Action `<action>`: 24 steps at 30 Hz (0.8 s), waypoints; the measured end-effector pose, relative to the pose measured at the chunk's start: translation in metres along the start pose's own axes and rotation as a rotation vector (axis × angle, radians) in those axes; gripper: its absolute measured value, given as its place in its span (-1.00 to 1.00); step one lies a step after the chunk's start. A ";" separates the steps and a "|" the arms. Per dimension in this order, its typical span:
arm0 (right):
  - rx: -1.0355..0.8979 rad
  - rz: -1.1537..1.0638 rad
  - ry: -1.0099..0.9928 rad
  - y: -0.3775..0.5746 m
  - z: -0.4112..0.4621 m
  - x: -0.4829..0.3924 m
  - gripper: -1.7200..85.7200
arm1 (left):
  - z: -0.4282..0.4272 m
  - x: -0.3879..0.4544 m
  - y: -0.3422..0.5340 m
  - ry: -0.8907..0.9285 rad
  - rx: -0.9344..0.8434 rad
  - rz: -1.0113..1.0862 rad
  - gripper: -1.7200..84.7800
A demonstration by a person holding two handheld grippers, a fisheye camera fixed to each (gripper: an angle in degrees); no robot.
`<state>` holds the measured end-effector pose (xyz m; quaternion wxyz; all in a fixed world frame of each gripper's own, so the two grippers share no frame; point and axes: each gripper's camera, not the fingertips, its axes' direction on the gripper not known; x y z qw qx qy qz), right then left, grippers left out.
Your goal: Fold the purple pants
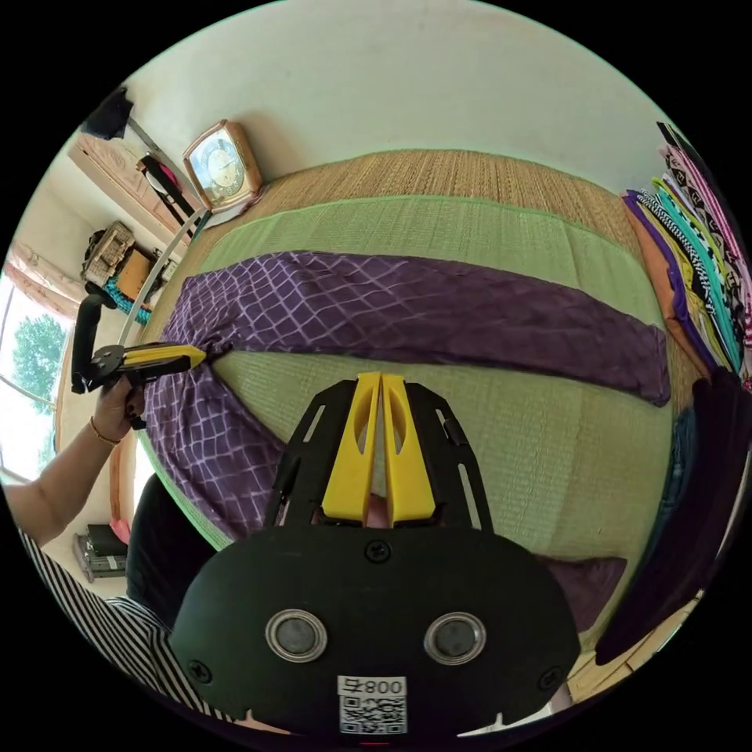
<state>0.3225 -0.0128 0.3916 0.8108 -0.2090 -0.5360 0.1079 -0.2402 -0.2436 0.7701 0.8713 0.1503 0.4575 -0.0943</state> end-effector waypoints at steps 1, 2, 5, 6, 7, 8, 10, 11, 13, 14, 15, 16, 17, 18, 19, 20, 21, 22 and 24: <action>-0.005 0.007 0.001 -0.004 0.001 0.003 -0.96 | 0.013 -0.005 -0.004 -0.008 -0.015 -0.007 -0.96; -0.029 0.013 0.000 -0.010 0.006 0.006 -0.96 | 0.039 -0.016 -0.007 -0.003 -0.049 -0.016 -0.96; -0.096 0.021 0.002 -0.004 0.020 0.006 -0.96 | 0.090 -0.041 0.007 0.039 -0.063 -0.021 -0.96; -0.064 0.022 -0.019 0.006 0.013 0.003 -0.96 | 0.107 -0.050 0.017 0.067 -0.080 -0.010 -0.96; -0.061 0.021 -0.026 0.011 0.011 0.001 -0.96 | 0.114 -0.054 0.022 0.073 -0.080 -0.003 -0.96; -0.046 0.022 -0.041 0.021 0.006 -0.003 -0.96 | 0.129 -0.062 0.033 0.078 -0.084 0.006 -0.96; -0.040 0.007 -0.050 0.032 -0.001 -0.010 -0.96 | 0.151 -0.073 0.044 0.075 -0.081 0.006 -0.96; -0.037 0.008 -0.059 0.037 -0.006 -0.014 -0.95 | 0.165 -0.080 0.048 0.064 -0.077 0.008 -0.96; -0.032 0.012 -0.071 0.042 -0.013 -0.018 -0.95 | 0.186 -0.091 0.051 0.044 -0.072 0.015 -0.96; -0.027 0.020 -0.073 0.045 -0.019 -0.020 -0.95 | 0.201 -0.099 0.053 0.038 -0.073 0.013 -0.95; -0.008 0.037 -0.072 0.049 -0.027 -0.020 -0.94 | 0.214 -0.105 0.054 0.039 -0.068 0.016 -0.95; 0.010 0.050 -0.067 0.052 -0.033 -0.019 -0.94 | 0.217 -0.106 0.055 0.040 -0.045 0.026 -0.95; 0.054 0.084 -0.044 0.061 -0.048 -0.014 -0.93 | 0.223 -0.108 0.057 0.047 0.009 0.050 -0.94; 0.105 0.129 0.000 0.071 -0.064 -0.006 -0.91 | 0.229 -0.106 0.058 0.084 0.064 0.091 -0.93; 0.131 0.153 0.025 0.077 -0.072 0.000 -0.91 | 0.233 -0.105 0.058 0.115 0.095 0.117 -0.92; 0.177 0.206 0.079 0.088 -0.088 0.013 -0.87 | 0.245 -0.100 0.055 0.173 0.134 0.170 -0.91; 0.208 0.262 0.137 0.098 -0.102 0.028 -0.84 | 0.261 -0.095 0.048 0.204 0.143 0.212 -0.88; 0.216 0.289 0.168 0.103 -0.109 0.036 -0.83 | 0.270 -0.091 0.043 0.214 0.146 0.229 -0.86; 0.234 0.382 0.219 0.117 -0.129 0.068 -0.81 | 0.309 -0.073 0.017 0.250 0.140 0.318 -0.82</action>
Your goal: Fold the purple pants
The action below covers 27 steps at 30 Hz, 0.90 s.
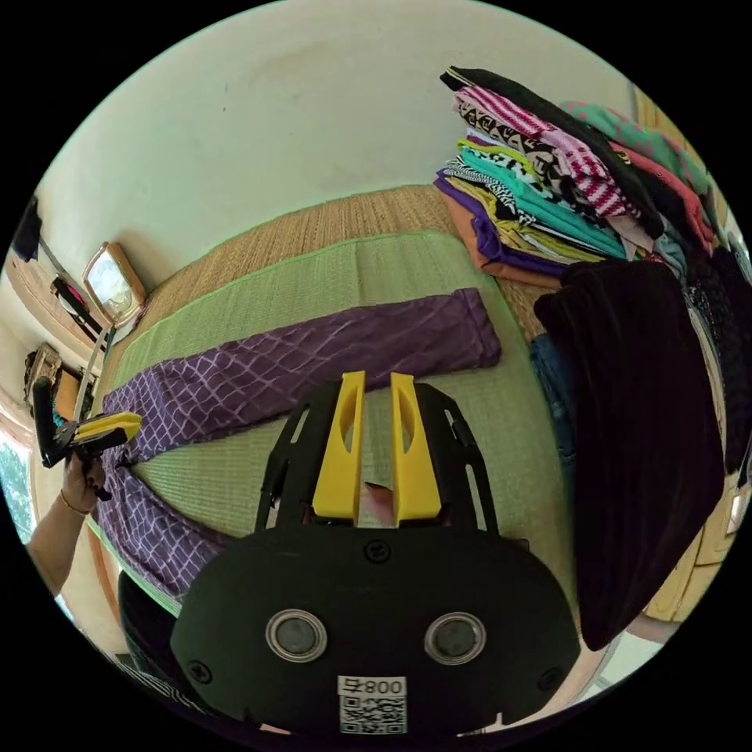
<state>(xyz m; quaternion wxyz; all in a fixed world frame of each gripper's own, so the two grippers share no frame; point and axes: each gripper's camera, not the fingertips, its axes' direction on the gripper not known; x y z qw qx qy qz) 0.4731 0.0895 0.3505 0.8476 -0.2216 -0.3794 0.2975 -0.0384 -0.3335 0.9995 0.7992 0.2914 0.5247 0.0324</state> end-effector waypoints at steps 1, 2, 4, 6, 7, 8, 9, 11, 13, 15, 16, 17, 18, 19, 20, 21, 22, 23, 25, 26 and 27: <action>0.003 0.019 0.000 -0.001 -0.003 0.008 -0.80 | 0.011 0.000 -0.007 0.004 0.004 0.016 -0.81; 0.011 0.050 0.002 -0.003 -0.008 0.022 -0.79 | 0.033 -0.001 -0.020 0.020 0.017 0.046 -0.80; -0.004 0.075 0.007 -0.006 -0.010 0.036 -0.78 | 0.068 -0.002 -0.043 0.069 0.025 0.085 -0.79; -0.016 0.067 0.014 -0.008 -0.010 0.040 -0.77 | 0.116 -0.001 -0.071 0.134 0.013 0.131 -0.76; -0.020 0.060 0.019 -0.009 -0.010 0.040 -0.77 | 0.129 0.001 -0.077 0.141 0.006 0.144 -0.75; -0.026 0.045 0.031 -0.008 -0.008 0.037 -0.77 | 0.153 0.004 -0.089 0.150 -0.010 0.169 -0.75; -0.041 0.033 0.042 -0.008 -0.004 0.035 -0.77 | 0.177 0.008 -0.099 0.151 -0.037 0.193 -0.74; -0.074 0.013 0.032 -0.007 0.003 0.032 -0.78 | 0.212 0.012 -0.110 0.135 -0.074 0.216 -0.74; -0.090 0.002 0.022 -0.004 0.007 0.030 -0.79 | 0.245 0.011 -0.114 0.094 -0.124 0.222 -0.74; -0.083 -0.008 0.025 0.000 0.006 0.026 -0.80 | 0.284 0.007 -0.109 0.043 -0.197 0.242 -0.76; -0.081 -0.009 0.025 0.001 0.005 0.025 -0.80 | 0.292 0.006 -0.105 0.011 -0.214 0.236 -0.77; -0.080 -0.012 0.018 0.003 0.003 0.023 -0.81 | 0.298 0.004 -0.097 -0.025 -0.181 0.254 -0.81; -0.079 -0.015 0.004 0.006 0.000 0.022 -0.82 | 0.307 0.001 -0.090 -0.004 -0.206 0.265 -0.84; -0.079 -0.016 -0.001 0.007 -0.002 0.021 -0.82 | 0.310 -0.001 -0.086 0.002 -0.209 0.265 -0.85; -0.071 -0.020 -0.014 0.010 -0.009 0.020 -0.84 | 0.312 -0.003 -0.077 0.007 -0.196 0.268 -0.87; -0.050 -0.022 -0.022 0.013 -0.020 0.019 -0.85 | 0.311 -0.004 -0.067 0.030 -0.173 0.274 -0.89; -0.038 -0.022 -0.026 0.015 -0.027 0.019 -0.85 | 0.310 -0.004 -0.062 0.045 -0.163 0.281 -0.89; -0.013 -0.027 -0.040 0.018 -0.043 0.019 -0.86 | 0.305 -0.003 -0.053 0.066 -0.135 0.294 -0.90; 0.037 -0.024 -0.060 0.025 -0.068 0.023 -0.86 | 0.297 -0.003 -0.038 0.090 -0.077 0.299 -0.90; 0.047 -0.014 -0.090 0.028 -0.077 0.025 -0.85 | 0.298 -0.003 -0.030 0.093 -0.067 0.298 -0.89; 0.028 -0.007 -0.098 0.029 -0.077 0.028 -0.85 | 0.306 -0.002 -0.024 0.079 -0.090 0.301 -0.89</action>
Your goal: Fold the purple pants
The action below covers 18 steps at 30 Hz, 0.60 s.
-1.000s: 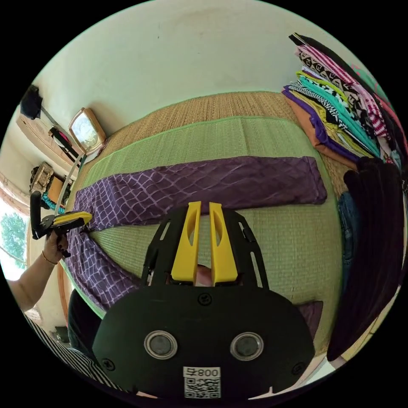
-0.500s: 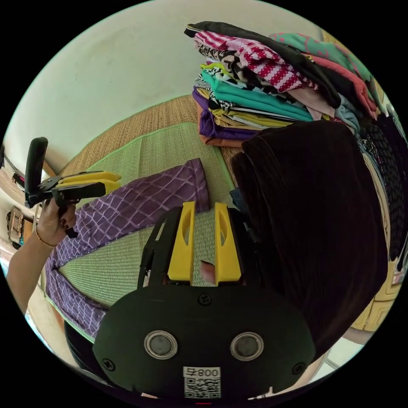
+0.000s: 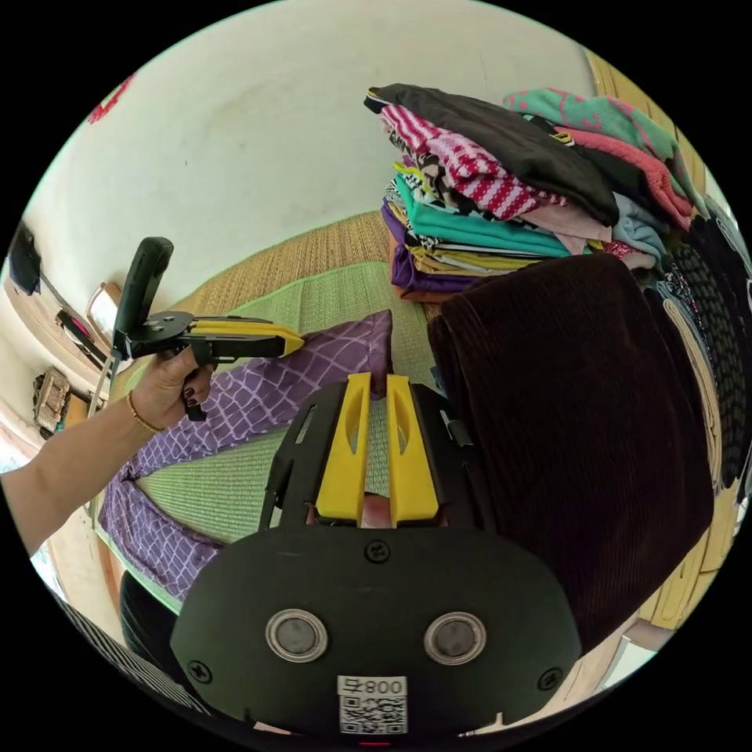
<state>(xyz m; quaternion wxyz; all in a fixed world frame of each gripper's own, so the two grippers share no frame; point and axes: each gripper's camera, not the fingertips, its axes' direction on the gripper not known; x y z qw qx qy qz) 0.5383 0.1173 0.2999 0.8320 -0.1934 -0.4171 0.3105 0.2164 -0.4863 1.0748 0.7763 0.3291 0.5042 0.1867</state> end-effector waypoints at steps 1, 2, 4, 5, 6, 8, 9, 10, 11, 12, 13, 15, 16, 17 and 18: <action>-0.013 0.005 0.011 0.001 0.002 0.001 -0.84 | 0.006 0.000 0.002 -0.008 -0.024 0.000 -0.88; -0.052 0.015 0.029 0.004 0.007 0.002 -0.83 | 0.018 0.000 0.006 -0.024 -0.078 -0.012 -0.87; -0.088 0.013 0.044 0.012 0.006 0.002 -0.83 | 0.023 0.001 0.017 -0.041 -0.089 -0.023 -0.85; -0.080 0.011 0.090 0.022 -0.001 0.001 -0.83 | 0.020 0.004 0.025 -0.027 -0.067 -0.027 -0.83; -0.075 0.008 0.125 0.033 -0.010 0.002 -0.83 | 0.015 0.009 0.034 0.005 -0.043 -0.018 -0.81; -0.063 0.008 0.128 0.056 -0.027 0.004 -0.82 | 0.010 0.025 0.051 0.079 -0.025 0.031 -0.79; -0.075 -0.002 0.127 0.073 -0.035 0.004 -0.81 | 0.011 0.041 0.063 0.132 -0.034 0.077 -0.78; -0.092 -0.008 0.132 0.082 -0.038 0.004 -0.81 | 0.013 0.050 0.069 0.158 -0.047 0.100 -0.78; -0.124 -0.016 0.152 0.102 -0.043 0.004 -0.80 | 0.019 0.067 0.081 0.208 -0.082 0.138 -0.77; -0.158 -0.021 0.175 0.120 -0.045 0.003 -0.79 | 0.027 0.085 0.091 0.246 -0.123 0.178 -0.76; -0.180 -0.023 0.189 0.129 -0.045 0.002 -0.79 | 0.032 0.094 0.095 0.255 -0.147 0.198 -0.76; -0.238 -0.032 0.256 0.155 -0.041 0.001 -0.78 | 0.048 0.123 0.107 0.220 -0.228 0.266 -0.75; -0.251 -0.035 0.270 0.158 -0.038 0.001 -0.78 | 0.051 0.129 0.109 0.211 -0.249 0.276 -0.75; -0.279 -0.039 0.289 0.162 -0.032 0.002 -0.78 | 0.053 0.137 0.111 0.178 -0.256 0.286 -0.76; -0.294 -0.037 0.294 0.163 -0.025 0.004 -0.79 | 0.049 0.143 0.111 0.155 -0.241 0.302 -0.78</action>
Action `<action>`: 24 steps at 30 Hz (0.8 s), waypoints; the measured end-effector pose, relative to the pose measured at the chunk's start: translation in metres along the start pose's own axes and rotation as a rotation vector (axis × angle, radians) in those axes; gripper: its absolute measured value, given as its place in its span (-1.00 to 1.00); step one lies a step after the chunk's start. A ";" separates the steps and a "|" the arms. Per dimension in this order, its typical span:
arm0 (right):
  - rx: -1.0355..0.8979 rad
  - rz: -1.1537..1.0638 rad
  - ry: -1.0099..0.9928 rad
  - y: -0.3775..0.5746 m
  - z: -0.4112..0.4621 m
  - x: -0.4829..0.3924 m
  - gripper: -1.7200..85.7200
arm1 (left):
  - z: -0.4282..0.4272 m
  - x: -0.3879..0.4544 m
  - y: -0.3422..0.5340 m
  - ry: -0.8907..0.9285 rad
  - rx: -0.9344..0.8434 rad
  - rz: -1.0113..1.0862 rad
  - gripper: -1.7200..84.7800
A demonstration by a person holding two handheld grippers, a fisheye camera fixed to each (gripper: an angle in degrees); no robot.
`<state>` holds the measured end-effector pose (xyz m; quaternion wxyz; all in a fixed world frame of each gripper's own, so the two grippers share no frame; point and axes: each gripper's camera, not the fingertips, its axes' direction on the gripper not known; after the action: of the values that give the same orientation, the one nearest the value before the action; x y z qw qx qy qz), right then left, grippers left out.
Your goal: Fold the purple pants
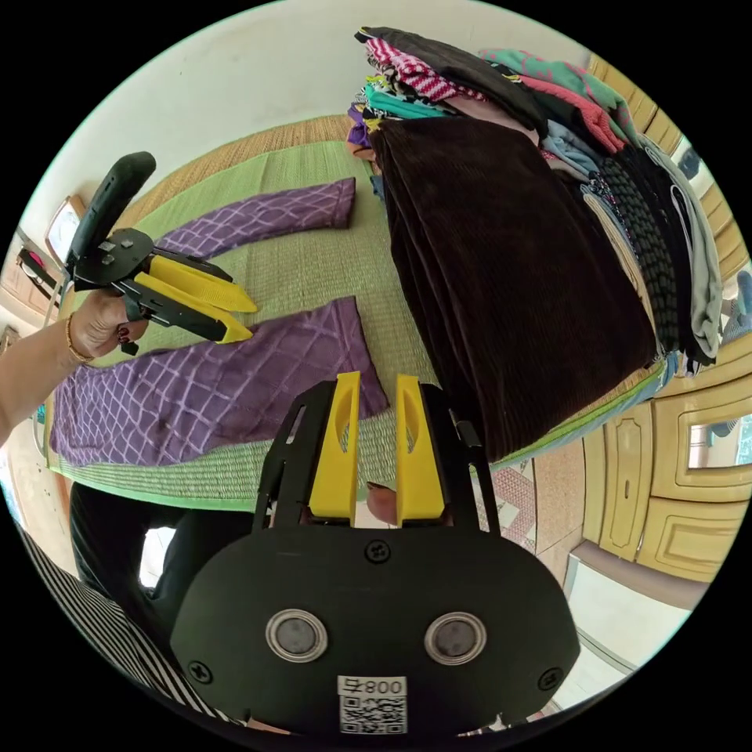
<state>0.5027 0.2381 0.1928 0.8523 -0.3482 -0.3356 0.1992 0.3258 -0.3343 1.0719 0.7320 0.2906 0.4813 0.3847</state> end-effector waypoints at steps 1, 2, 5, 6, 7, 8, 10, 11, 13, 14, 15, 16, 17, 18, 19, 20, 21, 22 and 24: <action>-0.005 0.003 -0.008 -0.001 0.003 0.001 -0.80 | 0.000 0.002 -0.002 0.006 -0.017 0.001 -0.80; -0.007 0.010 -0.051 -0.004 0.007 0.003 -0.82 | -0.002 0.005 -0.005 0.020 -0.035 0.000 -0.83; 0.011 0.019 -0.051 -0.011 0.002 0.007 -0.89 | -0.020 0.015 -0.013 -0.012 -0.022 -0.008 -0.89; 0.029 0.020 -0.046 -0.013 -0.003 0.010 -0.91 | -0.032 0.018 -0.017 0.005 0.011 -0.011 -0.89; 0.036 0.022 -0.042 -0.013 -0.005 0.011 -0.91 | -0.038 0.020 -0.019 0.014 0.027 -0.011 -0.90; 0.042 0.028 -0.039 -0.014 -0.005 0.015 -0.92 | -0.048 0.023 -0.024 0.008 0.045 -0.011 -0.90; 0.027 0.033 -0.050 -0.016 0.004 0.020 -0.92 | -0.054 0.025 -0.033 -0.014 0.030 -0.017 -0.89; 0.004 0.038 -0.058 -0.018 0.015 0.022 -0.92 | -0.054 0.025 -0.039 -0.021 0.010 -0.028 -0.89; -0.001 0.050 -0.065 -0.019 0.021 0.025 -0.91 | -0.057 0.023 -0.045 -0.028 -0.019 -0.062 -0.87; 0.008 0.058 -0.067 -0.019 0.020 0.027 -0.89 | -0.068 0.023 -0.047 -0.012 -0.002 -0.085 -0.86; 0.026 0.067 -0.065 -0.018 0.017 0.030 -0.88 | -0.083 0.025 -0.047 0.001 0.034 -0.093 -0.85; 0.036 0.071 -0.066 -0.017 0.015 0.031 -0.87 | -0.092 0.027 -0.047 0.003 0.050 -0.097 -0.84; 0.055 0.077 -0.064 -0.015 0.012 0.033 -0.85 | -0.108 0.030 -0.047 0.004 0.078 -0.107 -0.83; 0.071 0.080 -0.064 -0.014 0.009 0.035 -0.84 | -0.123 0.033 -0.045 0.009 0.104 -0.116 -0.83; 0.077 0.080 -0.065 -0.013 0.008 0.035 -0.84 | -0.130 0.034 -0.045 0.009 0.114 -0.122 -0.83; 0.084 0.080 -0.059 -0.013 0.008 0.035 -0.83 | -0.141 0.036 -0.044 -0.003 0.119 -0.143 -0.82; 0.088 0.084 -0.043 -0.013 0.010 0.035 -0.84 | -0.149 0.036 -0.045 -0.007 0.109 -0.165 -0.82; 0.089 0.088 -0.043 -0.013 0.011 0.035 -0.84 | -0.152 0.036 -0.046 0.000 0.096 -0.176 -0.83; 0.102 0.101 -0.079 -0.015 0.013 0.034 -0.84 | -0.179 0.039 -0.045 -0.005 0.102 -0.223 -0.83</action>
<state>0.5191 0.2536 0.2253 0.8439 -0.3129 -0.3402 0.2723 0.1819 -0.3158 0.9521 0.7557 0.2733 0.5278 0.2752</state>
